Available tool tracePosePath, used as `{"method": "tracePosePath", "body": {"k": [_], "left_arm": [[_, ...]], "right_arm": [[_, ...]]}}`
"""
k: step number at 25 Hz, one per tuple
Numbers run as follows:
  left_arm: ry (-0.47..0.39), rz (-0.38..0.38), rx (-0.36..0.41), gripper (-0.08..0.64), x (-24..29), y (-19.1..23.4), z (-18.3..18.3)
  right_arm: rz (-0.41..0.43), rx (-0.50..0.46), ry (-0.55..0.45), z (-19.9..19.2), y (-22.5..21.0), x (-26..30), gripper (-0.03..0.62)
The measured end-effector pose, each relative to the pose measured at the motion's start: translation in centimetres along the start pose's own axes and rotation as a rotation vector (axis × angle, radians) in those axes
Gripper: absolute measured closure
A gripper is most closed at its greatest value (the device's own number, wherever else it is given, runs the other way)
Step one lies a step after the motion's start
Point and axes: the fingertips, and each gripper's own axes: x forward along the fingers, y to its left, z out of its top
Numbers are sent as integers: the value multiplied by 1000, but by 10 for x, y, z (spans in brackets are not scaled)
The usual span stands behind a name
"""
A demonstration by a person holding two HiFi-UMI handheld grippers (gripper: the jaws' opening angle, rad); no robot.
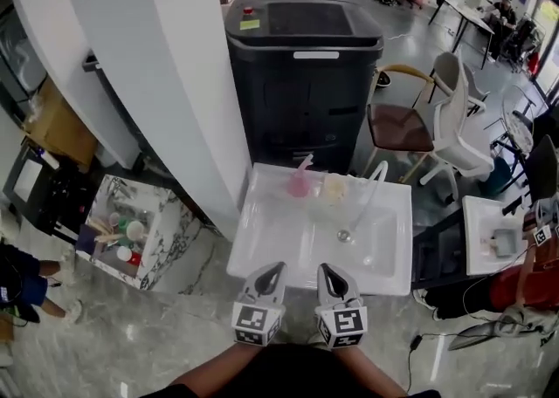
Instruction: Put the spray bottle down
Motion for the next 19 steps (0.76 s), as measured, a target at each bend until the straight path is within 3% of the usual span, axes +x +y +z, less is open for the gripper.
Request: {"method": "tracePosePath", "body": {"k": [9, 19], "left_arm": [[-29, -46, 36, 541, 19, -41, 17], [-47, -79, 21, 541, 14, -43, 20]], "right_arm": [[-63, 6, -29, 10, -40, -26, 595], [-102, -5, -41, 12, -32, -32, 595]]}}
